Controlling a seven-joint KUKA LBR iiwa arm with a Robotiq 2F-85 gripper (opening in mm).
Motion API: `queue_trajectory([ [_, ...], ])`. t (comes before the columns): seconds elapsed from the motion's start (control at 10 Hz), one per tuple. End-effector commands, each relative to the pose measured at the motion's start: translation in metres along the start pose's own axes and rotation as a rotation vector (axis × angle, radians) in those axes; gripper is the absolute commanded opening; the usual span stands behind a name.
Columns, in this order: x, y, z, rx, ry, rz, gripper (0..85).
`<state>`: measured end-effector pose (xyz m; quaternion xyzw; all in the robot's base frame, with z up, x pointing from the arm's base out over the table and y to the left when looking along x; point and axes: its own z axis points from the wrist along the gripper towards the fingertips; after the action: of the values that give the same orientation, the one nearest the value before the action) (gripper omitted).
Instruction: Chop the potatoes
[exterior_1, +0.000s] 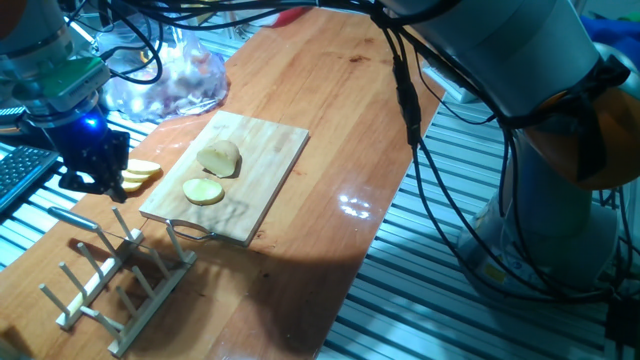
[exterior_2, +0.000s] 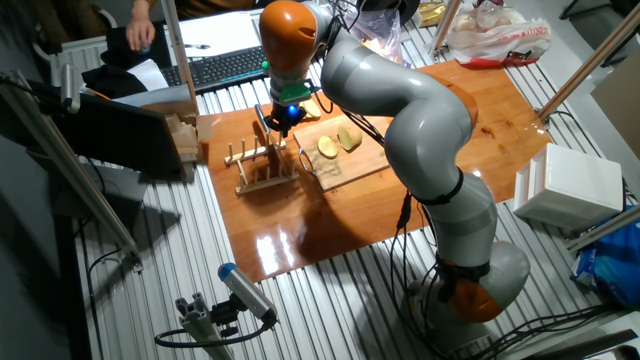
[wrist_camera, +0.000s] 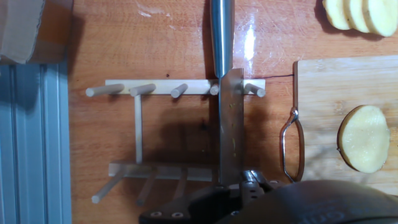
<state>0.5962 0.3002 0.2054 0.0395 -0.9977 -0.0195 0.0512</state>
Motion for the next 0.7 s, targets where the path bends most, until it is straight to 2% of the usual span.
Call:
queue_trajectory([
  [0.0,0.0000,0.0000,0.0002,0.000,0.002,0.000,0.0],
  [0.6,0.0007,0.0001,-0.0004,0.003,-0.006,-0.003,0.0],
])
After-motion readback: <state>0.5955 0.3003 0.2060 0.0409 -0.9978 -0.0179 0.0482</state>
